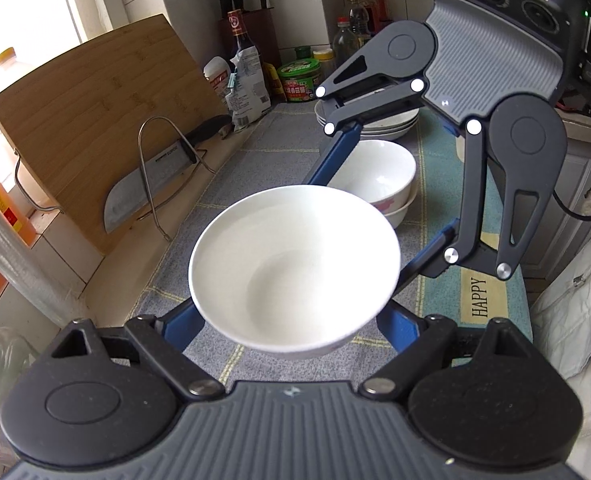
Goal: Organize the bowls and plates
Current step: 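Carry the white bowl with the right tool toward the nested pink-patterned bowls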
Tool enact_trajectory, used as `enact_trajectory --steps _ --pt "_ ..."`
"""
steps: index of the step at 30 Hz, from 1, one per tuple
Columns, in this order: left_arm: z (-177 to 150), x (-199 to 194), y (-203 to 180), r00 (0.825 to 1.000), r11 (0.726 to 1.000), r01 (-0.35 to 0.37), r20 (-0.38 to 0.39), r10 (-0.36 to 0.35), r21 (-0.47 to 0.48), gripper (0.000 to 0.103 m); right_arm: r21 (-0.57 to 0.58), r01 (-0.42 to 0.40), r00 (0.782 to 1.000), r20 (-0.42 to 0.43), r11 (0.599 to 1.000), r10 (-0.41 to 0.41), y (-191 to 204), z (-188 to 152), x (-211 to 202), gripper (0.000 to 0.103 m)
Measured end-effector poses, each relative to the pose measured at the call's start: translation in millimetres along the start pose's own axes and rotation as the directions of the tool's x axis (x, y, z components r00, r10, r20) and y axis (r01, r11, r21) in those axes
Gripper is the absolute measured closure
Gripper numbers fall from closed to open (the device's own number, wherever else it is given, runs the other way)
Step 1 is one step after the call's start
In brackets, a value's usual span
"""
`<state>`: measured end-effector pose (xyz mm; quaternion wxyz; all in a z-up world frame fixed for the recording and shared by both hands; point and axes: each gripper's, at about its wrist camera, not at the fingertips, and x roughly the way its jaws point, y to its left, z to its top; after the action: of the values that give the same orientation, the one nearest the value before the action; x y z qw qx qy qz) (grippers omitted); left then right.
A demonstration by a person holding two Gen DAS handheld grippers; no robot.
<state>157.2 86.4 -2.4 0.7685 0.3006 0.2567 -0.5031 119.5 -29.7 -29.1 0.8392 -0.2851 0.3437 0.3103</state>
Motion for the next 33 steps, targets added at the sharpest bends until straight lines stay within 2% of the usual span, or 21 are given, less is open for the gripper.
enact_trajectory --steps 15,24,33 --pt "55.1 29.1 -16.5 0.998 0.992 0.044 0.049 -0.050 0.120 0.011 0.077 0.125 0.992 -0.027 0.989 -0.124 -36.1 -41.1 -34.3 0.019" --pt "89.1 64.8 -26.7 0.990 0.978 0.109 0.065 -0.123 0.176 0.011 0.130 0.202 0.978 -0.082 0.971 -0.192 -59.2 -72.9 -50.2 0.019" --pt "98.7 96.3 -38.2 0.981 0.970 0.187 0.016 -0.191 0.157 0.011 0.177 0.183 0.979 -0.123 0.967 -0.163 -67.2 -98.9 -49.1 0.019"
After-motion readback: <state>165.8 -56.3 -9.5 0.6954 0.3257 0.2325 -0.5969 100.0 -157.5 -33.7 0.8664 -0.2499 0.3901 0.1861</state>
